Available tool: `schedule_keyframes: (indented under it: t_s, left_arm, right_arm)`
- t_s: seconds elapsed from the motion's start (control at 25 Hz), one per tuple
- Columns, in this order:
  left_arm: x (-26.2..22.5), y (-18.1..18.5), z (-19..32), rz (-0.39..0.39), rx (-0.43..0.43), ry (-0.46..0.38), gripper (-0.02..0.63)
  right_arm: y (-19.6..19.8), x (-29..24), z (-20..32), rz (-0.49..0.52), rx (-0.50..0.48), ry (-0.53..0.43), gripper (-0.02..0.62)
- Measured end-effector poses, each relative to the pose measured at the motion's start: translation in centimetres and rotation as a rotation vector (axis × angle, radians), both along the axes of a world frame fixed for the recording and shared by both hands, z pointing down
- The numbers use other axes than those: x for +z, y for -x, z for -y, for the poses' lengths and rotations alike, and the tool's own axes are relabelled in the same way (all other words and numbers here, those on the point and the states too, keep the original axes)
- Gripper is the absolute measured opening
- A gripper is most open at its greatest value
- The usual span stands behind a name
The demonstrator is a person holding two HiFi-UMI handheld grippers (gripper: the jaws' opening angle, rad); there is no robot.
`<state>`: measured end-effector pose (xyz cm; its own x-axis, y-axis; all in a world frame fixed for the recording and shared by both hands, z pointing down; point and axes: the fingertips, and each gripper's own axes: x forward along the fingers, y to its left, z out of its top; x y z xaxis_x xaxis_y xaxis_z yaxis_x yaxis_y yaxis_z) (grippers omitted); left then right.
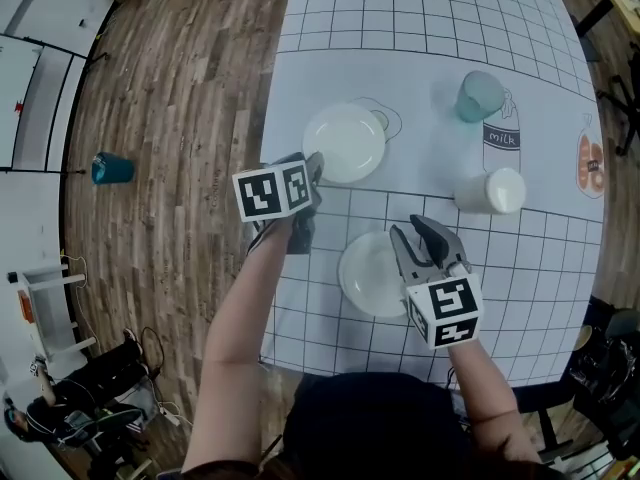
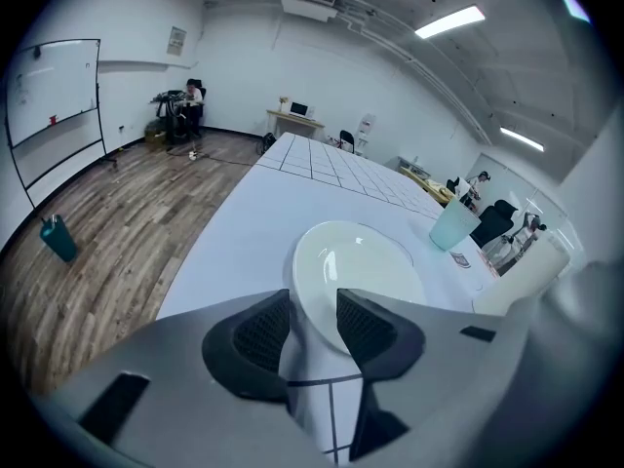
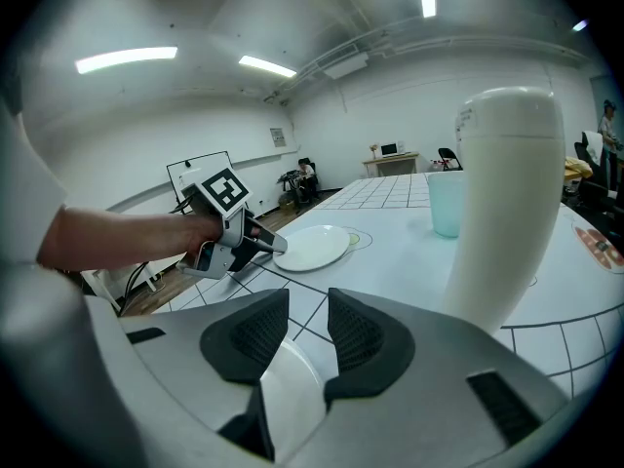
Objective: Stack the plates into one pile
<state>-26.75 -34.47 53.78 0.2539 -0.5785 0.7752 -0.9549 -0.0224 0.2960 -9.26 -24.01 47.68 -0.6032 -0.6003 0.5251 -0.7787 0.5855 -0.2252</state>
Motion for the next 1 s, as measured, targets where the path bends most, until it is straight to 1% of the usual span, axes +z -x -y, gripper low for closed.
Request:
schedule_keyframes:
  t_s: [0.12,0.32,0.4,0.44,0.8,1.0]
  left_arm:
    - [0.0,0.2,0.0,0.0,-0.024,-0.02,0.163]
    - [0.0,0.1,-0.1,0.02,-0.039,-0.025,0.161]
    - [0.0,0.0,-0.1,0.014,-0.05,-0.029,0.156]
    - [0.0,-0.1,0.0,0.004,-0.059,-0.03,0.138]
    - [0.0,0.1,-0.1,-0.109,-0.129,-0.023,0.107]
    - [-0.9,-0.6,-0.2,-0.171,-0.133,-0.058,0.083]
  right_arm:
    - [-0.2,0.1,0.1,-0.002,0.003,0.001,0.143]
    - [-0.8,0.2,0.3,0.0,0.02,0.0,0.14]
    - [-0.9,0.1,0.3,0.002,0.022,-0.002,0.14]
    - [-0.9,0.1,0.3,0.002,0.023,-0.002,0.14]
    - [-1.0,-0.1,0.2,-0.007,0.021,-0.007,0.137]
    - [-1.1,-0.2,0.1,-0.017,0.021,-0.012,0.135]
